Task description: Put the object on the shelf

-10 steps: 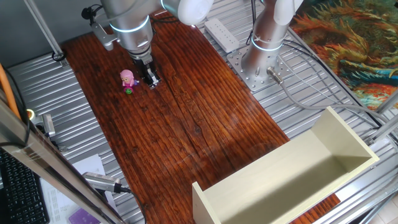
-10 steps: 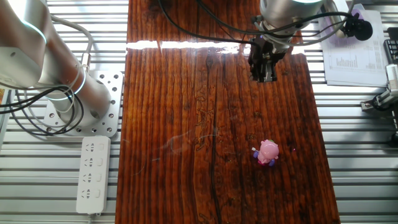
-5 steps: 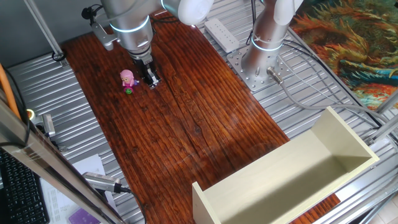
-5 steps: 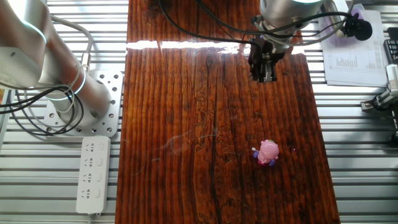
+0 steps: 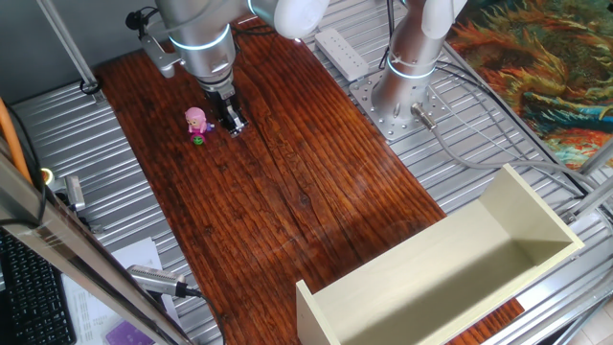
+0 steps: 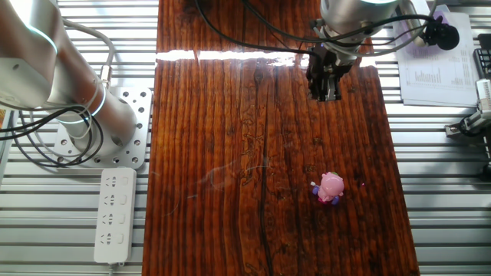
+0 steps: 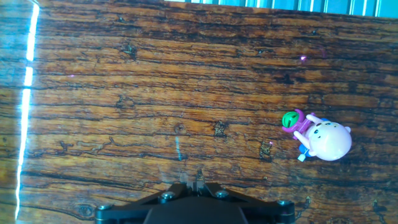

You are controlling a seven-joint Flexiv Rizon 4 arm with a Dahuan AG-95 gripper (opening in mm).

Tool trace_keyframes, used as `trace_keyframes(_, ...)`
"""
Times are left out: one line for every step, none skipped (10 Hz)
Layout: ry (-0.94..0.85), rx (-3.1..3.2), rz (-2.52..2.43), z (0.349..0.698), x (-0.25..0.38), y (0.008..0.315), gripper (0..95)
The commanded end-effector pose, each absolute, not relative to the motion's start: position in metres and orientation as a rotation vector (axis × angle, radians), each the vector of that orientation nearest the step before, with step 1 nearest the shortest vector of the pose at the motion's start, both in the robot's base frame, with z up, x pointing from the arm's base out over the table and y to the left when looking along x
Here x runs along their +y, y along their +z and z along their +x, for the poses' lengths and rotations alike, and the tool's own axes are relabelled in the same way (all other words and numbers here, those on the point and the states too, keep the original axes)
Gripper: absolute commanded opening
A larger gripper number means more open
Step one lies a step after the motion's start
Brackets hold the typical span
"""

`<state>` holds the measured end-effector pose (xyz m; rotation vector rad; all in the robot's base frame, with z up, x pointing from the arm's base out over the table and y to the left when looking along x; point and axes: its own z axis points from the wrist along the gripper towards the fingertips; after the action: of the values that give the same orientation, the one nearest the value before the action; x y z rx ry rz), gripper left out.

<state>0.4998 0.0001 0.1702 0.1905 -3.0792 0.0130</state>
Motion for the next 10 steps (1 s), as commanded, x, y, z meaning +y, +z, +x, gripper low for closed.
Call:
trace_keyframes(0.013,-3.08,0.189,0.4999,0.0001,0.1701,0.0)
trace_keyframes(0.013,-3.08,0.189,0.4999,0.0001,0.1701,0.0)
trace_keyframes(0.013,-3.081,0.188,0.4999,0.0001,0.1701,0.0)
trace_keyframes(0.013,-3.082,0.186,0.4999,0.0001,0.1701,0.0)
trace_keyframes(0.013,-3.082,0.186,0.4999,0.0001,0.1701,0.0)
trace_keyframes(0.013,-3.082,0.187,0.4999,0.0001,0.1701,0.0)
trace_keyframes(0.014,-3.082,0.187,0.4999,0.0001,0.1701,0.0)
trace_keyframes(0.014,-3.081,0.192,0.5,0.0,0.17,0.0)
trace_keyframes(0.018,-3.083,0.199,0.5005,-0.0005,0.1691,0.0)
trace_keyframes(0.021,-3.087,0.203,0.5032,-0.0028,0.165,0.0)
